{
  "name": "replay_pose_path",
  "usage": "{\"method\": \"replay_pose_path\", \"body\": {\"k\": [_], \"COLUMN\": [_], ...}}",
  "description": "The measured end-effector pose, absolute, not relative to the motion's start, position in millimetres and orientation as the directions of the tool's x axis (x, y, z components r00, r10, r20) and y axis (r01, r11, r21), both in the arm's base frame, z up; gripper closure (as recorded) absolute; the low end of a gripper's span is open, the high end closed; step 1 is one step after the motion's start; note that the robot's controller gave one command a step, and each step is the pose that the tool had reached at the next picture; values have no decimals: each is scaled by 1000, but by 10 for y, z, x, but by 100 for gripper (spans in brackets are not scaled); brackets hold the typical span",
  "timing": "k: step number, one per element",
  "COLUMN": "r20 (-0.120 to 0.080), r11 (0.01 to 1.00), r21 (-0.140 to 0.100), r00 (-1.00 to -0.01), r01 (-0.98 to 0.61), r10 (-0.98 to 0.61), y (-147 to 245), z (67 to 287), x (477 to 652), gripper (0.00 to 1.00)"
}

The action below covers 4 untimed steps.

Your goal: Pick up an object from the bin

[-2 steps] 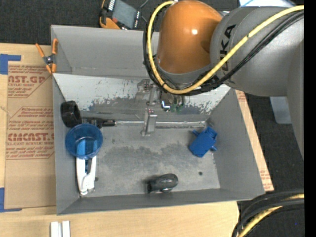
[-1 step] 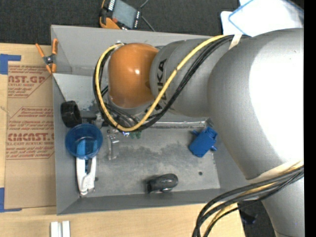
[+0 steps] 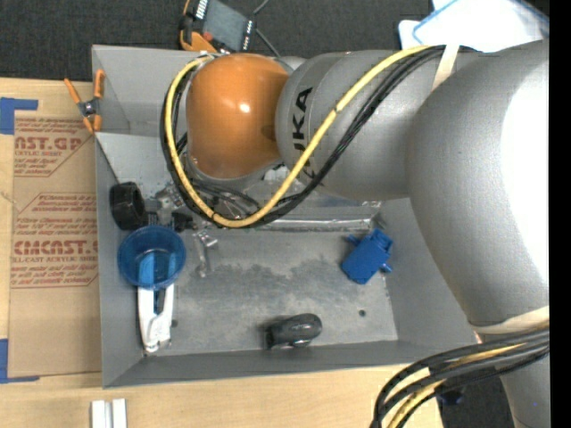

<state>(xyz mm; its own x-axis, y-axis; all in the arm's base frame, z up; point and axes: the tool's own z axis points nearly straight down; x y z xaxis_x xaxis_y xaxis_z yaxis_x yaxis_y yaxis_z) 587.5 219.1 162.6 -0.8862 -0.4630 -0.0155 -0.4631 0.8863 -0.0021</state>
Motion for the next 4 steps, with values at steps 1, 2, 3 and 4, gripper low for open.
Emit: {"method": "replay_pose_path", "body": {"k": [1,2,3,4], "r20": [-3,-20,-22,-22], "r11": [783,523,546,546], "r21": [3,-10,-13,-13], "r00": [-783,-522,-546,-546], "r01": [-622,-853,-838,-838], "r10": [-622,-852,-838,-838], "y": [2486,2388,2368,2368], "z": [1043,1004,1010,1010], "x": [5586,5679,5722,5722], "gripper": [0,0,100,100]}}
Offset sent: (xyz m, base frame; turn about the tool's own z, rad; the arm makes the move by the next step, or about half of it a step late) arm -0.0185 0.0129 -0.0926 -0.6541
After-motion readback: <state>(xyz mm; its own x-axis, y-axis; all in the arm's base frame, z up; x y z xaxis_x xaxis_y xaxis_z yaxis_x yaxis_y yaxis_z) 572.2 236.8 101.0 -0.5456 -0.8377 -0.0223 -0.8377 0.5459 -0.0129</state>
